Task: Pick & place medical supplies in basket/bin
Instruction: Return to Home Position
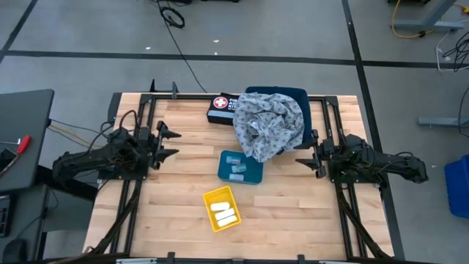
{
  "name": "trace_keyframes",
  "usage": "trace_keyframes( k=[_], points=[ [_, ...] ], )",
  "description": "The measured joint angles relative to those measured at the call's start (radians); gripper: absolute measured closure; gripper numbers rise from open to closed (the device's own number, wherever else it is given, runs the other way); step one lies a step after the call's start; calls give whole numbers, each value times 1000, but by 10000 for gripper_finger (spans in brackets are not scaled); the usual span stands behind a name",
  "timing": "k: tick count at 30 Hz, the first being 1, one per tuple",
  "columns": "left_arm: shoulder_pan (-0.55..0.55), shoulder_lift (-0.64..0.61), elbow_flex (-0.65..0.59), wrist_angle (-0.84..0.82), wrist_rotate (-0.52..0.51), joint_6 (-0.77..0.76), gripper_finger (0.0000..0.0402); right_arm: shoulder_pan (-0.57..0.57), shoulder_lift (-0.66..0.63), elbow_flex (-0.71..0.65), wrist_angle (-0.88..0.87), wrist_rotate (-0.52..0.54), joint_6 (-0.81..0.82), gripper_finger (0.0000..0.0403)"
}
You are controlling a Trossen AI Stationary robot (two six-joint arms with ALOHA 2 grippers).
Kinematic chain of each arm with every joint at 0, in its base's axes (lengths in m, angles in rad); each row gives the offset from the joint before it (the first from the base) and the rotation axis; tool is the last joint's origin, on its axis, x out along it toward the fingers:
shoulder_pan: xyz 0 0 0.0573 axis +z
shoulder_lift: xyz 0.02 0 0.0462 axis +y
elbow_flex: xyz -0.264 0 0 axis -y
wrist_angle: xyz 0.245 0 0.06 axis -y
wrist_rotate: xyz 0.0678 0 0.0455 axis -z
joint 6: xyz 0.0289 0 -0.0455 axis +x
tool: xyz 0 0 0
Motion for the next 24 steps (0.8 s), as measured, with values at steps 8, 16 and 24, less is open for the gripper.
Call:
trace_keyframes(
  k=[8, 16, 24],
  points=[
    [0, 0, 0, 0, -67, 1, 108, 0, 0, 0, 0, 0, -20, 158],
    [0, 0, 0, 7, -70, 16, 108, 0, 0, 0, 1, 0, -65, 158],
    [0, 0, -1, 23, -66, 21, 108, 0, 0, 0, 1, -1, -64, 158]
  ],
)
